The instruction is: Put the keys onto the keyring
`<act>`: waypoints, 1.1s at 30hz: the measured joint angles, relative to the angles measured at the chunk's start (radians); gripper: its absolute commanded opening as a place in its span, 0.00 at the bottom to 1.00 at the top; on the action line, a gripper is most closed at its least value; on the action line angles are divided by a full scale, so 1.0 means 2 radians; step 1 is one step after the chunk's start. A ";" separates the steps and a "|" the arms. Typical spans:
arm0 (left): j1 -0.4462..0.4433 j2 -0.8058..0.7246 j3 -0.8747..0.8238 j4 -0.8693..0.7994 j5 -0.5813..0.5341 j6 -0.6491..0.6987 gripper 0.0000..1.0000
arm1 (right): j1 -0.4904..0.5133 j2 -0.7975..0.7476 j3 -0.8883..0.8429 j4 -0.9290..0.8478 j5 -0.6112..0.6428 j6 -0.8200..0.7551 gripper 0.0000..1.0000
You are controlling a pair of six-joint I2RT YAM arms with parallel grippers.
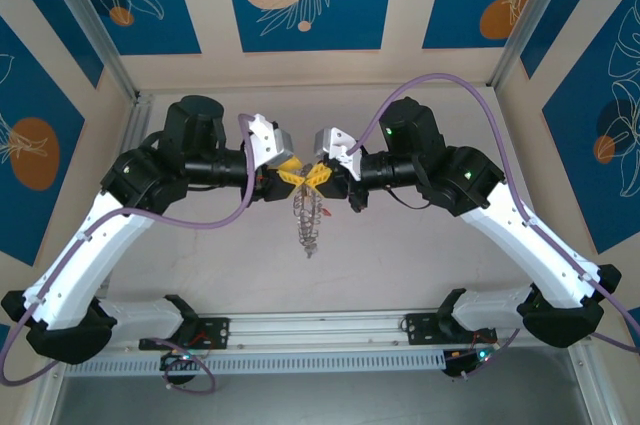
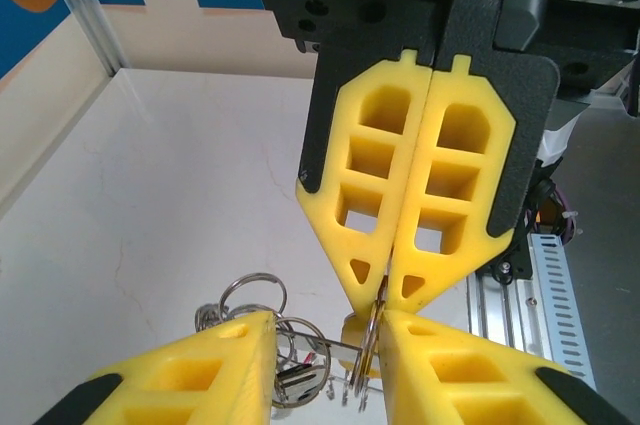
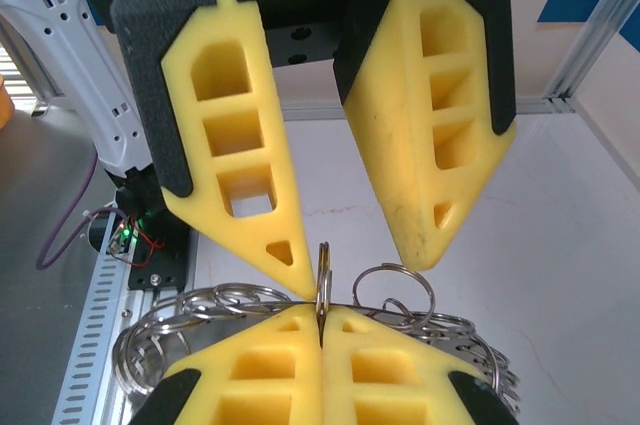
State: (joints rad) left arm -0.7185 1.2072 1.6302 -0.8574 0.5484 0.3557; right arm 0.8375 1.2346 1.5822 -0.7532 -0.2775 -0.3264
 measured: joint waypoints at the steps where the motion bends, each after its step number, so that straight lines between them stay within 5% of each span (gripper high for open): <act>1: -0.001 0.000 0.000 0.000 0.000 0.002 0.32 | 0.000 0.000 0.000 0.000 0.000 0.000 0.00; 6: -0.001 0.001 0.000 0.000 0.000 0.007 0.30 | 0.000 0.000 0.000 0.000 -0.002 0.000 0.00; 9: -0.002 0.001 0.000 -0.003 0.002 0.006 0.07 | -0.001 0.000 0.000 0.001 -0.001 0.000 0.00; 11: -0.005 0.001 0.000 -0.008 0.006 0.011 0.00 | -0.003 0.000 0.000 0.000 0.000 0.000 0.00; 20: -0.005 -0.004 -0.010 0.003 0.010 0.006 0.00 | -0.004 0.000 0.000 0.000 0.001 0.000 0.00; 33: -0.005 -0.058 -0.122 0.150 0.034 -0.082 0.00 | -0.009 -0.024 -0.040 0.040 -0.002 0.028 0.09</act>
State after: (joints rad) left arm -0.7277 1.0908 1.3865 -0.5575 0.6167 0.1925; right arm 0.8192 1.1866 1.5017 -0.6727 -0.2810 -0.2699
